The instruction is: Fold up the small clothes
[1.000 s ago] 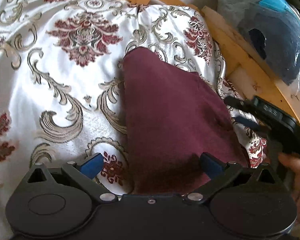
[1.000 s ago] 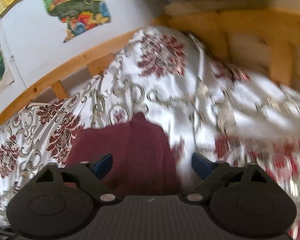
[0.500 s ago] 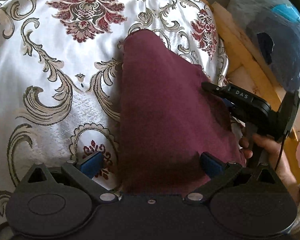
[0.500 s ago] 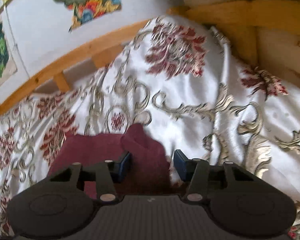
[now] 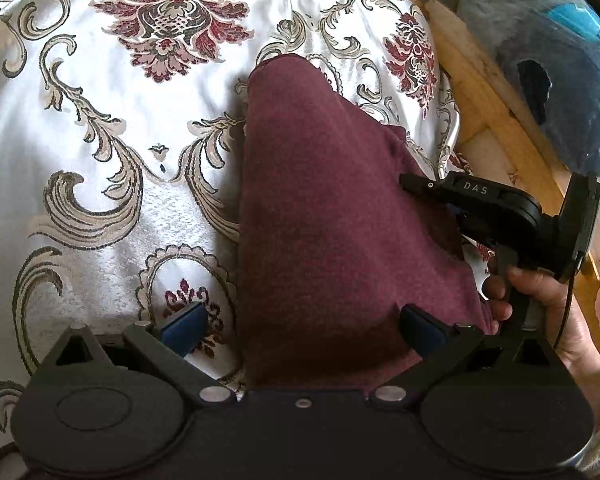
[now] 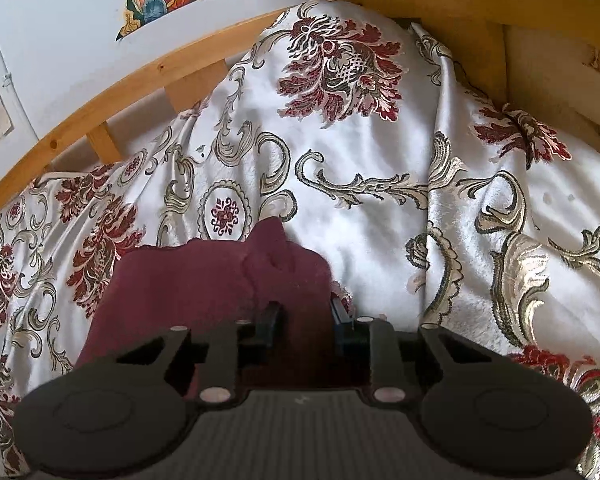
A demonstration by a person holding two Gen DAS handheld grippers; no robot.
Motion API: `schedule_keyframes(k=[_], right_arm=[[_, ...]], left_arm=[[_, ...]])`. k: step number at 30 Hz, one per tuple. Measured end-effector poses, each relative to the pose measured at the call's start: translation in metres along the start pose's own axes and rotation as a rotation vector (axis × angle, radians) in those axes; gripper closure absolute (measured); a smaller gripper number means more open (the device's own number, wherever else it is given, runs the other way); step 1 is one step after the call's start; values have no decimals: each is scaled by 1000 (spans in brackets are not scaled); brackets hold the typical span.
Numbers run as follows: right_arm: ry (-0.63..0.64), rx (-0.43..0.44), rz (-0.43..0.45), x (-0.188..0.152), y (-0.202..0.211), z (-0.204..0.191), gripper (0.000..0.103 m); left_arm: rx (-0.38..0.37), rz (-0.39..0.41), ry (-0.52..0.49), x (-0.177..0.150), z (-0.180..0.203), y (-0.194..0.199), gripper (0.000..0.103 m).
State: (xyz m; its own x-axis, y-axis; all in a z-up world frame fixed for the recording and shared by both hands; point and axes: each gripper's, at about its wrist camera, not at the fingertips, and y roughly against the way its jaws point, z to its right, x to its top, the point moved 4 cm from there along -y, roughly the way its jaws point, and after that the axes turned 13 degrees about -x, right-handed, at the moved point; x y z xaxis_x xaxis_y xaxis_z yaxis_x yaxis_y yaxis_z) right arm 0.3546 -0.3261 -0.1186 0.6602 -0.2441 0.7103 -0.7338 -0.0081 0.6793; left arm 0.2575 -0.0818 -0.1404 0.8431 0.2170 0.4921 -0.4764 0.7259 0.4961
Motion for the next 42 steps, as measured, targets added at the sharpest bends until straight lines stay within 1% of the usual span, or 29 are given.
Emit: schedule_keyframes(k=[10,13,14,15,19,21,22,23,24,27,30,33,36,37,38,40,42], right_arm=[[-15,2,0,0,-2,0,70],[-11,3,1,-1,-2,0,70],[-9,1,0,-1,-2,0,70],[-5,-3,0,-1,-2,-1,70],[29,-31,4,-2,-2,-6,70],[42,-42,9,-2,-1,-9,73],[44,-41,12,-2,0,-10,80],[46,-37,18,-2,1,-12,87],[52,-36,26,-1,3,-14,89],[91,-47,81,1,15,-24,91],[108,-24,160,8,34,-38,92],[132,7,250,17,56,-56,92],[171,22,344,23,71,-75,92],[183,22,377,27,74,-82,92],[192,23,414,33,76,-89,92],[189,34,459,44,73,-101,92],[178,44,474,56,64,-113,92]], left_arm=[[-6,-10,5,1,-1,0,3],[-21,-21,7,1,0,-1,10],[-30,-28,10,0,1,-1,15],[-43,-37,12,0,1,-2,19],[-35,-51,-5,-1,3,-6,21],[-29,-52,-12,-1,3,-5,27],[-20,-51,-25,-1,5,-5,28],[-13,-53,-37,-1,5,-5,32],[-3,-52,-61,-1,8,-5,36],[12,-54,-128,-1,15,-2,45],[20,-48,-162,3,23,3,50],[29,-13,-191,10,29,13,51],[69,34,-221,22,33,25,51],[87,62,-244,28,35,30,51],[104,89,-268,35,36,35,51],[138,128,-314,51,38,41,51],[181,156,-358,68,36,44,51]])
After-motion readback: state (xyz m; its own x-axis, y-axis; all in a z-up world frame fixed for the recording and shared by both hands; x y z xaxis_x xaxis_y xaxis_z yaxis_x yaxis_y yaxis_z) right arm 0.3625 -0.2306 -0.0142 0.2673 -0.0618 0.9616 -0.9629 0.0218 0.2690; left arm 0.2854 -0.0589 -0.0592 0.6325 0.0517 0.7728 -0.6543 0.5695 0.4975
